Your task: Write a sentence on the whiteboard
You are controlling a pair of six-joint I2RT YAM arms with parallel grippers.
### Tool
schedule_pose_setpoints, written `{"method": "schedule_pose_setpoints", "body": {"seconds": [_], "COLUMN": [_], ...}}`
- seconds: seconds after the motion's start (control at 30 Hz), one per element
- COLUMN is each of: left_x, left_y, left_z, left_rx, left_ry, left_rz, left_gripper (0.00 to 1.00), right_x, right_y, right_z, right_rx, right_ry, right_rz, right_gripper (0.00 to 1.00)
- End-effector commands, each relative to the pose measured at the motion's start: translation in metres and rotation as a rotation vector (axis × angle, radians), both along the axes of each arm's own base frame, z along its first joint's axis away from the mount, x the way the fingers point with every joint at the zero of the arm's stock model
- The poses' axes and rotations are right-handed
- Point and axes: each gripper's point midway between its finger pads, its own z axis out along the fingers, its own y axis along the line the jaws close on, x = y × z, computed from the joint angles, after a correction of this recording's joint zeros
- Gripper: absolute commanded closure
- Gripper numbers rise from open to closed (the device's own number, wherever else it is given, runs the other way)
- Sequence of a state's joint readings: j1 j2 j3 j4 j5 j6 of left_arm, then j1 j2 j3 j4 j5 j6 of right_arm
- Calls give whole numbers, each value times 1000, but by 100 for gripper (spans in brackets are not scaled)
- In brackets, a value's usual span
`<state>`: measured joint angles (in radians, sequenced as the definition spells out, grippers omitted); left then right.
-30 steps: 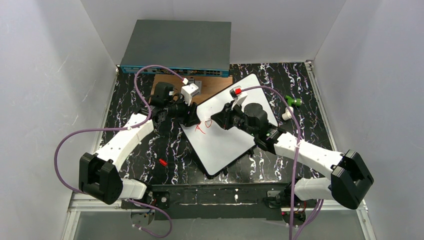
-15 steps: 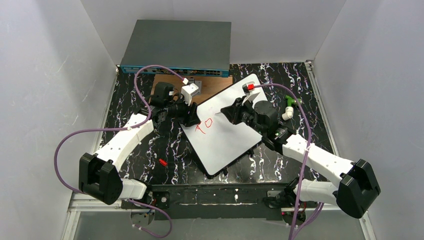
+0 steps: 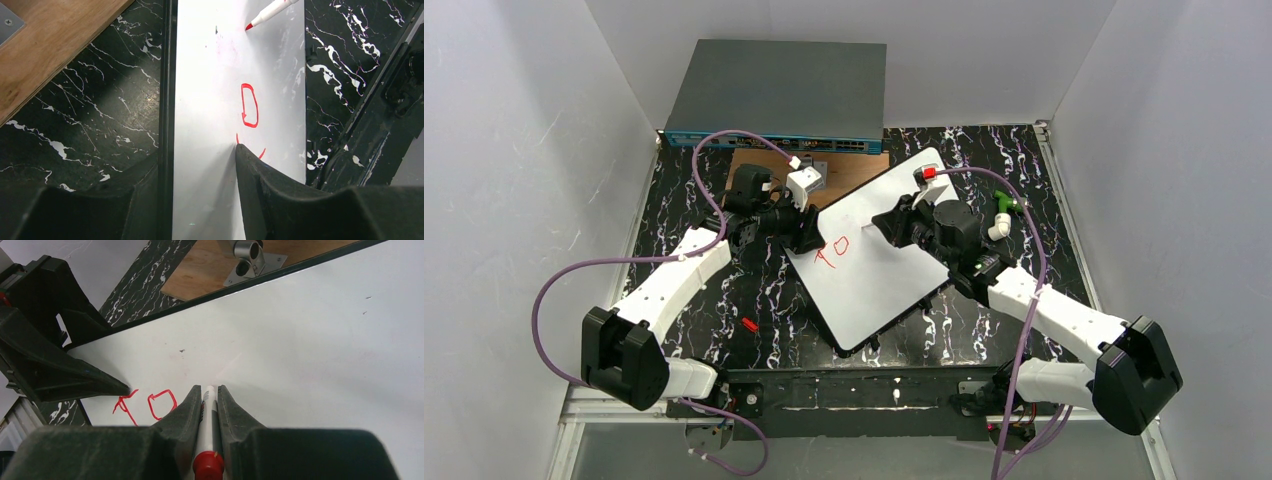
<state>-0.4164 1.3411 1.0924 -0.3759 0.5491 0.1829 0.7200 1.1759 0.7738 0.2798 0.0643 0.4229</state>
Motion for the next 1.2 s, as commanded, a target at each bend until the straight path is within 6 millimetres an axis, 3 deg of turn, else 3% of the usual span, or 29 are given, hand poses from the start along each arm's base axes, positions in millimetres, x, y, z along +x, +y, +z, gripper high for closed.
{"method": "schedule_pose_setpoints", "body": {"seconds": [0.0,0.53,0.97,1.17], "left_x": [-22,-22,-21,-21], "left_y": [-2,-3,-3,-3], "left_z": [-5,-5,-5,-6], "left_rx": [36,34,34,34], "left_ry": [-21,-22,-22,-20], "left_rz": [-111,-114,-114,-115], "left_gripper": [100,100,100,100], "right_x": [4,-5,-19,-8], "right_y": [4,19,5,-3], "right_z": [7,1,-29,-26], "right_rx": [35,59,11,-3], "right_ry": [-18,23,86,69], "right_rz": [0,79,63,-8], "right_gripper": [99,99,99,99]}}
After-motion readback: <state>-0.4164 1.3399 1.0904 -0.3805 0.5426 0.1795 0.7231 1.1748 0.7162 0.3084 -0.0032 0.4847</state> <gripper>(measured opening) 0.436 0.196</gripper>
